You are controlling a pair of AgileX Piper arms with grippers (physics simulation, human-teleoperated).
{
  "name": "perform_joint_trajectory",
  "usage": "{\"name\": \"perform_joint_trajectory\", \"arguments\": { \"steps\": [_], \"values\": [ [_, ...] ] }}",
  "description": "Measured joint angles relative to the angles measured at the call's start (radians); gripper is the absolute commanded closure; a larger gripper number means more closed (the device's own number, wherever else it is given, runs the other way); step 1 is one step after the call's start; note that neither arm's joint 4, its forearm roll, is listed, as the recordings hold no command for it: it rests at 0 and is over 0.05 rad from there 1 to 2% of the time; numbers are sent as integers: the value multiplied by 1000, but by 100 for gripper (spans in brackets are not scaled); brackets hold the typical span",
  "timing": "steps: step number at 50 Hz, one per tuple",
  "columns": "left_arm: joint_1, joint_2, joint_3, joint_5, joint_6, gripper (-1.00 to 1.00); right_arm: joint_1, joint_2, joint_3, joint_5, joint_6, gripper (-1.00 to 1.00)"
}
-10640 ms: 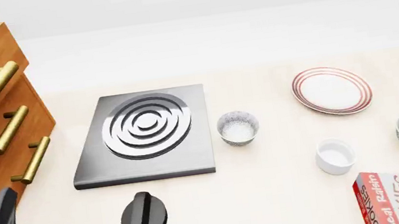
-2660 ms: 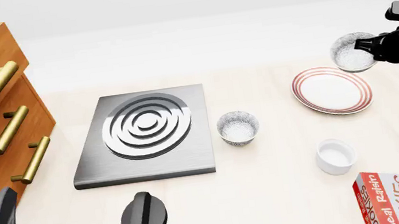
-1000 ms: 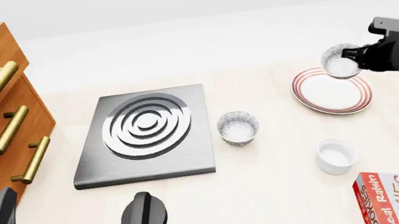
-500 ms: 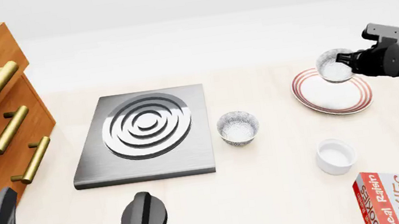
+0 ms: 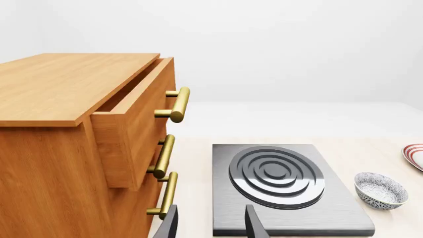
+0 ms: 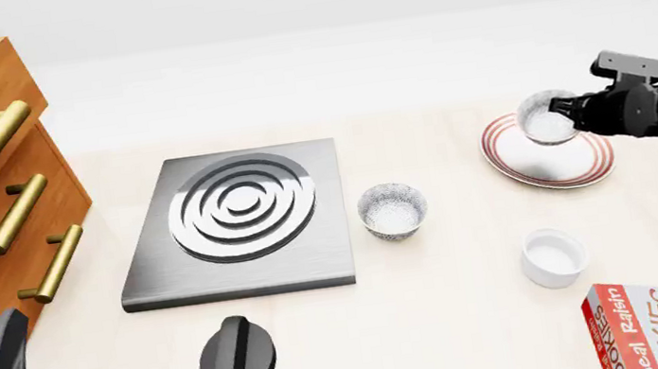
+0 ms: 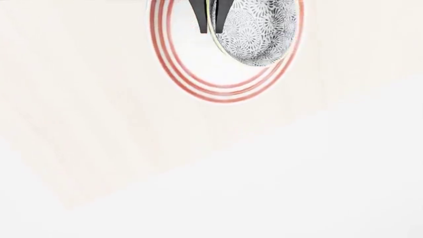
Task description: Pick the akita bowl next to the plate and place it on the plate.
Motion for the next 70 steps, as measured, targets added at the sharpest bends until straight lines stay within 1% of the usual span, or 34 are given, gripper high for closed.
{"name": "perform_joint_trajectory", "arguments": {
  "steps": [51, 52, 62, 70],
  "values": [
    [0, 0, 0, 0, 0, -100, 8, 90, -5, -69, 37, 100],
    [0, 0, 0, 0, 0, -100, 8, 90, -5, -69, 37, -100],
    [0, 0, 0, 0, 0, -100, 7, 65, -5, -59, 28, -100],
    [0, 0, 0, 0, 0, -100, 1, -4, 5, -35, 18, -100]
  ]
}}
